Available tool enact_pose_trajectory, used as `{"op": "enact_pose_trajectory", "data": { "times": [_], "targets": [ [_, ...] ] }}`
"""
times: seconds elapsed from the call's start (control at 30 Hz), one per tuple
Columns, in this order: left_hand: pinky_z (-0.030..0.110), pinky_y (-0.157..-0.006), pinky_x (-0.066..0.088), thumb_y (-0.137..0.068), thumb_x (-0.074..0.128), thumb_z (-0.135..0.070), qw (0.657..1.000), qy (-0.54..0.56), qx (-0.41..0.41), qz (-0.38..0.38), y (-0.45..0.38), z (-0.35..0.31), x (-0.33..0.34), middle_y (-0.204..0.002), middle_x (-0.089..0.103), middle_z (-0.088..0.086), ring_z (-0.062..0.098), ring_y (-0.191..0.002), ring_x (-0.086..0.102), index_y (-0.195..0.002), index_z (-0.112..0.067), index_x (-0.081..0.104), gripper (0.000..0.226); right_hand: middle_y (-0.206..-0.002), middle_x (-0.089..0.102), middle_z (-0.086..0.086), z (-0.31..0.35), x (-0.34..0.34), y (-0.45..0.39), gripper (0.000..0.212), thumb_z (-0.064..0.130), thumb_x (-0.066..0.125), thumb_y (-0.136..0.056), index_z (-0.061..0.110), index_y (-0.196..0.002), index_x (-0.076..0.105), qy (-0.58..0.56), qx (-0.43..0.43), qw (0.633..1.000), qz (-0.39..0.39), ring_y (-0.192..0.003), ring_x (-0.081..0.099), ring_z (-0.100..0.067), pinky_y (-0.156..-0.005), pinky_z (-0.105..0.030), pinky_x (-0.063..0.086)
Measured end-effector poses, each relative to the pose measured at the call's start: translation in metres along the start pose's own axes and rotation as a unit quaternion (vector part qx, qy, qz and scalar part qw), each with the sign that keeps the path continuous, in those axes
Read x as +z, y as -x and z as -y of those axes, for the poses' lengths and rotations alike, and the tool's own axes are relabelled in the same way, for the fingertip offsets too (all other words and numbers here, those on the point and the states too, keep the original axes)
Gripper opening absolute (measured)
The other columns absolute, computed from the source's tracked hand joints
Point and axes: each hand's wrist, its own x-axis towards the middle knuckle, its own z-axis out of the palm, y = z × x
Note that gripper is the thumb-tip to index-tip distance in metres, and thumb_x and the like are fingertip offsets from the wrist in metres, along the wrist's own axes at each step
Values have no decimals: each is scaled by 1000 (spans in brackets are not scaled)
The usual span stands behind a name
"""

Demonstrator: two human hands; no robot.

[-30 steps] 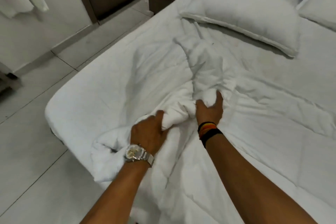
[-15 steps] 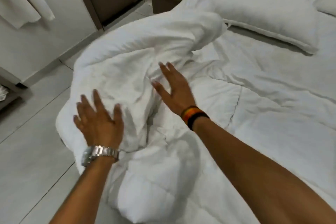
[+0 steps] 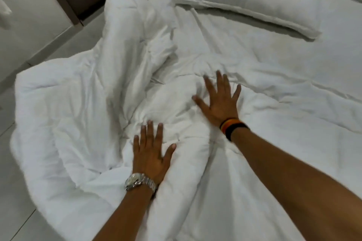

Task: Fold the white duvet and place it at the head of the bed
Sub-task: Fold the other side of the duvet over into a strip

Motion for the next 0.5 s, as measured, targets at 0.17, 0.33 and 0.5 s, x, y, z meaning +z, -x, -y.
{"op": "enact_pose_trajectory", "data": {
  "times": [0.17, 0.33, 0.5],
  "targets": [
    [51, -130, -1, -98, 24, -73, 999, 21, 8, -36, -4, 6, 8, -175, -13, -1, 20, -162, -11, -166, -37, 2, 80, -177, 3, -10, -25, -24, -117, 114, 94, 33, -84, 23, -169, 3, -11, 78, 995, 55, -163, -1, -27, -121, -71, -11],
    [45, -130, -7, -100, 23, -73, 998, 17, 11, -56, -6, 6, 11, -176, -9, -3, 18, -162, -11, -166, -38, 4, 78, -170, 30, -8, -11, 0, -181, 144, 111, 33, -54, 27, -168, 7, 34, 81, 973, 216, -157, 25, -30, -121, -73, -2],
    [50, -130, -2, -101, 21, -72, 998, -2, 8, -57, -8, 4, 10, -176, -5, 0, 22, -162, -5, -167, -33, 8, 78, -164, 36, -10, -16, 23, -185, 144, 107, 48, -54, 25, -167, 12, 98, 5, 969, 229, -153, 31, -34, -122, -71, 7]
  ]
}}
